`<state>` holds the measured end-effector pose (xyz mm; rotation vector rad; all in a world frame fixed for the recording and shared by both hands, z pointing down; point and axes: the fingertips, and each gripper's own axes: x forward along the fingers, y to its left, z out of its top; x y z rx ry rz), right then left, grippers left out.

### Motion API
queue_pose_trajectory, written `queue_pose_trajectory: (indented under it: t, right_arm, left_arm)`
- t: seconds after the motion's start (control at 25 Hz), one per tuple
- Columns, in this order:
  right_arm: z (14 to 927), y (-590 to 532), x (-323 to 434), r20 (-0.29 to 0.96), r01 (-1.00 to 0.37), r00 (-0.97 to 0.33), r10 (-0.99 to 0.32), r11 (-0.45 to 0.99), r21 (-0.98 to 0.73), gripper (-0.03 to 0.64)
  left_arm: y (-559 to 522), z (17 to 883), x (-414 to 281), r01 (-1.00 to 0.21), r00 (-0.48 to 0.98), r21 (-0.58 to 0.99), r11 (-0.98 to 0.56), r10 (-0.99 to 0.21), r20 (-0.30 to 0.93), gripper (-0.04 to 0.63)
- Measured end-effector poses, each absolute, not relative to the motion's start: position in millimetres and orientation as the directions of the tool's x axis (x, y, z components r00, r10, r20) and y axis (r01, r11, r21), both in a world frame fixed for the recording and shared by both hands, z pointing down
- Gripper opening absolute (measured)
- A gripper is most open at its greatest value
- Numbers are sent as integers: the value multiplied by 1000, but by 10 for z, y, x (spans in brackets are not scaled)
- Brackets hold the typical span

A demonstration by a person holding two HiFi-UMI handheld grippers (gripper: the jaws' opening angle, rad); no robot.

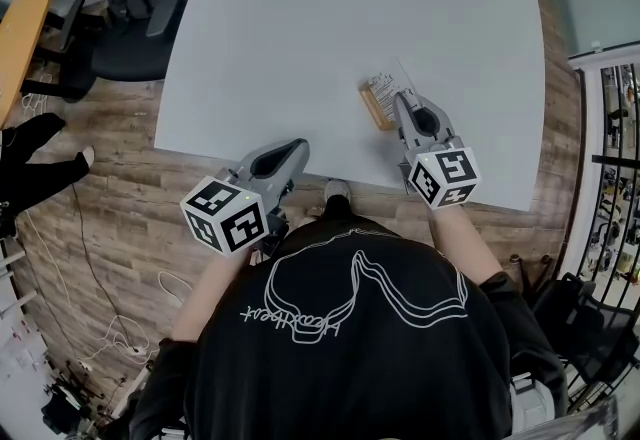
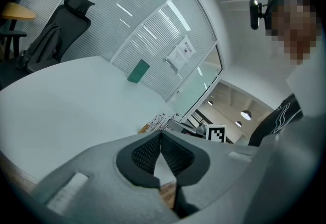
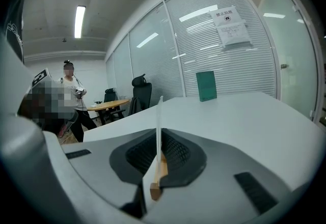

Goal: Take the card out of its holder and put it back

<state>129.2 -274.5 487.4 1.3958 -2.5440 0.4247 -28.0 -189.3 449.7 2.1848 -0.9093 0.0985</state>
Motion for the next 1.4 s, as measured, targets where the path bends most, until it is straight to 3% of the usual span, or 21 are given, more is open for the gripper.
queue_pose_trajectory:
  t: [0.72,1.08,1.4]
  right_arm:
    - [5210,-2717,1259,403,-843,-529,-747,516,-150,46]
    - [4943,-2669,1330,350,-859,-511,-785,480,-178,138]
    - [4492,-2319,1471,249,-890,-452,-857,413,-192,138]
  left_arm:
    - [-1855,4527,-315,-640,743,615,-460,-576,343,14]
    - [-1708,4419,-376,-637,749,601,-483,-574,332,14]
    - [-1432,4269,-419,-623,763,585,-519,-569,308,14]
